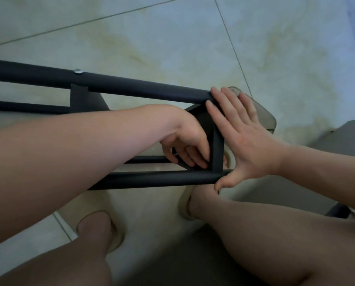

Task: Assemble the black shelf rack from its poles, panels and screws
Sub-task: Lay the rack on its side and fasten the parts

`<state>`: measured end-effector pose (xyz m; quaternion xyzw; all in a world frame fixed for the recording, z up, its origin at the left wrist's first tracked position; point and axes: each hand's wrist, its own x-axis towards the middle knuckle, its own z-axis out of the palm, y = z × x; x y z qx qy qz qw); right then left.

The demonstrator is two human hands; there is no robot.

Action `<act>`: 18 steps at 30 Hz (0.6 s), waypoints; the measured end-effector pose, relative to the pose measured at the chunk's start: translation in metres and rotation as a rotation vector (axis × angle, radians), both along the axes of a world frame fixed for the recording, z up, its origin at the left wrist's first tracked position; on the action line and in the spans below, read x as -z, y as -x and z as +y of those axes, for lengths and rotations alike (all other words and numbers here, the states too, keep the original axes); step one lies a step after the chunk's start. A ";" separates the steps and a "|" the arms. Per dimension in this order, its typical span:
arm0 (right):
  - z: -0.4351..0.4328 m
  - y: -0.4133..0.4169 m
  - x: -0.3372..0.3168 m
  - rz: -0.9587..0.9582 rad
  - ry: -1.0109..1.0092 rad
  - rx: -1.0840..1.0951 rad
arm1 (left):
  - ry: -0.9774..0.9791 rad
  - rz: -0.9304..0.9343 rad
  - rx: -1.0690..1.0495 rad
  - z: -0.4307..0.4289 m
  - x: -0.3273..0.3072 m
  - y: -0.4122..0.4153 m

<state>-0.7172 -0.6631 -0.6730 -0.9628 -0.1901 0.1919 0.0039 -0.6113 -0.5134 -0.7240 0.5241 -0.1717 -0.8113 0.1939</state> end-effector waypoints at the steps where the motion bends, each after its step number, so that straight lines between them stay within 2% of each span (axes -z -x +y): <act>1: 0.000 0.000 0.000 0.000 0.003 -0.001 | -0.007 0.004 0.021 -0.001 0.001 0.000; 5: -0.001 0.000 0.000 0.006 0.008 0.002 | 0.003 -0.004 0.044 -0.003 0.005 0.001; 18: 0.002 -0.002 -0.003 0.020 0.013 0.003 | 0.051 0.029 -0.105 0.000 0.006 0.007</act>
